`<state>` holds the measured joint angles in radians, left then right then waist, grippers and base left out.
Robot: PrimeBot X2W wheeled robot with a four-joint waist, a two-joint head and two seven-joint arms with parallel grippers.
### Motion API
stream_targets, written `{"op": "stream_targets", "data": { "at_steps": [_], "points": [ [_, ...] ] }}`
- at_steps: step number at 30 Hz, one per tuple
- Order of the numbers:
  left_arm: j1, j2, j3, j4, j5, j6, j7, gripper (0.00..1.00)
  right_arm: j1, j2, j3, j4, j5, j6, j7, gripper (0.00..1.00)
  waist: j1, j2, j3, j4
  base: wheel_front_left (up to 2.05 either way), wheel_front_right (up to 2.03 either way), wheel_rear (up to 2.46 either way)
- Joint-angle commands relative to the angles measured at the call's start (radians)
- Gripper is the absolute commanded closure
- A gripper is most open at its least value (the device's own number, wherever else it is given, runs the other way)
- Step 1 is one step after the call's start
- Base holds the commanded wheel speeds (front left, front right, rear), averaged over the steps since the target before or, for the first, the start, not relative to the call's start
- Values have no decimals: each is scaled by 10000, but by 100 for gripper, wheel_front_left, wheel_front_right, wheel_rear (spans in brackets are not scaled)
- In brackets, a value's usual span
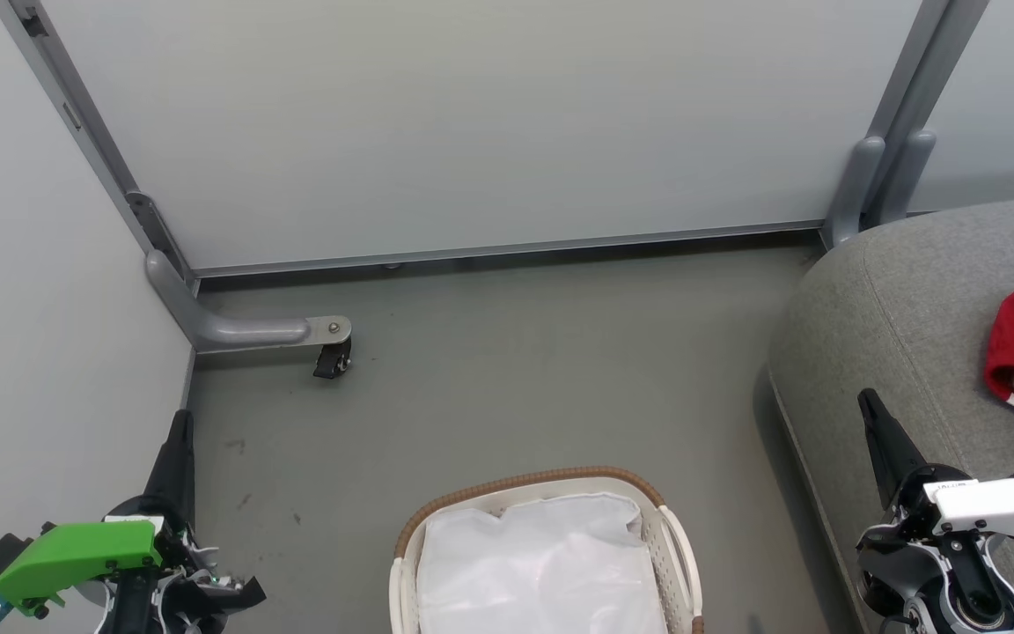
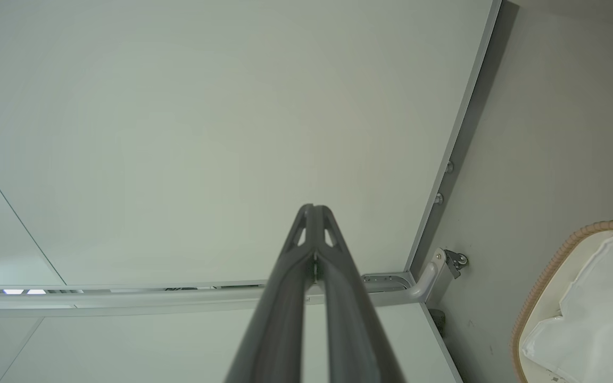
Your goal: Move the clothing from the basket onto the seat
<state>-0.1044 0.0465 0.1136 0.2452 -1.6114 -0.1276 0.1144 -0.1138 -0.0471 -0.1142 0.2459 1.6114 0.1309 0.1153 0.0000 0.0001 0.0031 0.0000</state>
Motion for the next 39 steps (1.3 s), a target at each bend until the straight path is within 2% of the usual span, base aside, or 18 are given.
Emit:
{"op": "stream_targets", "data": {
  "at_steps": [1,39],
  "points": [
    [-92,69,24,-11,-28,-59,33,100,107,-59,-20,-43,28,-3,19,100,0,-1,0,0,0,0,0],
    [-91,69,22,-14,-30,-60,31,100,106,-59,-17,-42,29,-3,16,100,0,-1,0,0,0,0,0]
  ]
}}
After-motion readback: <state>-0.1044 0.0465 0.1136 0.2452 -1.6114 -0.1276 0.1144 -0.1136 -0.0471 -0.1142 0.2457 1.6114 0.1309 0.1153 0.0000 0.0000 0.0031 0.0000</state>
